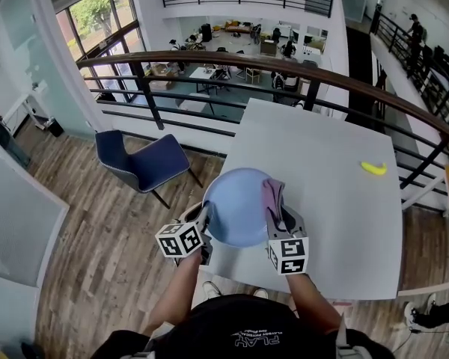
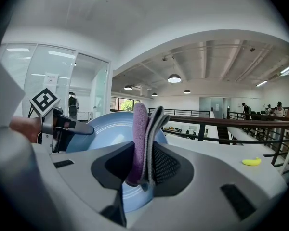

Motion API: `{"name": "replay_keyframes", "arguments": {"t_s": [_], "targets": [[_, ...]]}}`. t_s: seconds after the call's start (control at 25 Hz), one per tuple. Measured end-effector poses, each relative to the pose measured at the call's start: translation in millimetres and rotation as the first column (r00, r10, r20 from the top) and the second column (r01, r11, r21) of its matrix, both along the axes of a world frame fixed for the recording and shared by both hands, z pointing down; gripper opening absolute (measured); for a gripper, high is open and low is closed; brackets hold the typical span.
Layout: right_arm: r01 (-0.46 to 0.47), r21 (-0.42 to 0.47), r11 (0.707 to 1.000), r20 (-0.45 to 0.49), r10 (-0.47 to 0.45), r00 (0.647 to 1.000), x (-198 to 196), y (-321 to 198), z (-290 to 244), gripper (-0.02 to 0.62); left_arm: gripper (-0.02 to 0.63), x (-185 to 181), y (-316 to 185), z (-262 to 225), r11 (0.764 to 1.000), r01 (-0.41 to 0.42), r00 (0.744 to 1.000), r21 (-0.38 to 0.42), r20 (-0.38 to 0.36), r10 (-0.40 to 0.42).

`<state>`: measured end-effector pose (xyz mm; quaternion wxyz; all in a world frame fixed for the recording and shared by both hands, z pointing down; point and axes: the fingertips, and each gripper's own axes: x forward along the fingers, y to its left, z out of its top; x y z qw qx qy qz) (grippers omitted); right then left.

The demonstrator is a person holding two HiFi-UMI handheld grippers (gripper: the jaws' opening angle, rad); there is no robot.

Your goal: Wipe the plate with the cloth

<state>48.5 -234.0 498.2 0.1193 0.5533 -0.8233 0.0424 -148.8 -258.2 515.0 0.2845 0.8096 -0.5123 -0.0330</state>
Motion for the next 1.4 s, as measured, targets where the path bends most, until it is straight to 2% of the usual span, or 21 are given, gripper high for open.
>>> {"name": "replay_keyframes", "arguments": {"t_s": [0.36, 0.6, 1.0, 1.4], "targets": [[-0.004, -0.051, 0.999, -0.016, 0.003, 1.0, 4.9, 8.6, 20.7, 0.104, 0.035, 11.9, -0.3, 37.0, 0.997, -0.022, 1.0, -0.075, 0.009, 0.023], [-0.006, -0.117, 0.993, -0.031, 0.003, 1.0, 8.0, 19.6, 48.3, 0.103, 0.035, 23.2, 9.1, 78.4, 0.985, -0.046, 0.999, -0.165, -0.004, 0.046], [-0.002, -0.227, 0.974, -0.043, -0.008, 0.999, 17.8, 31.2, 98.2, 0.104, 0.035, 47.9, 24.0, 155.0, 0.941, -0.086, 0.996, -0.327, -0.007, 0.088], [-0.041, -0.294, 0.955, -0.043, 0.029, 0.999, 45.7, 40.3, 133.0, 0.103, 0.037, 64.0, 35.4, 203.3, 0.898, -0.099, 0.994, -0.43, -0.006, 0.107]]}}
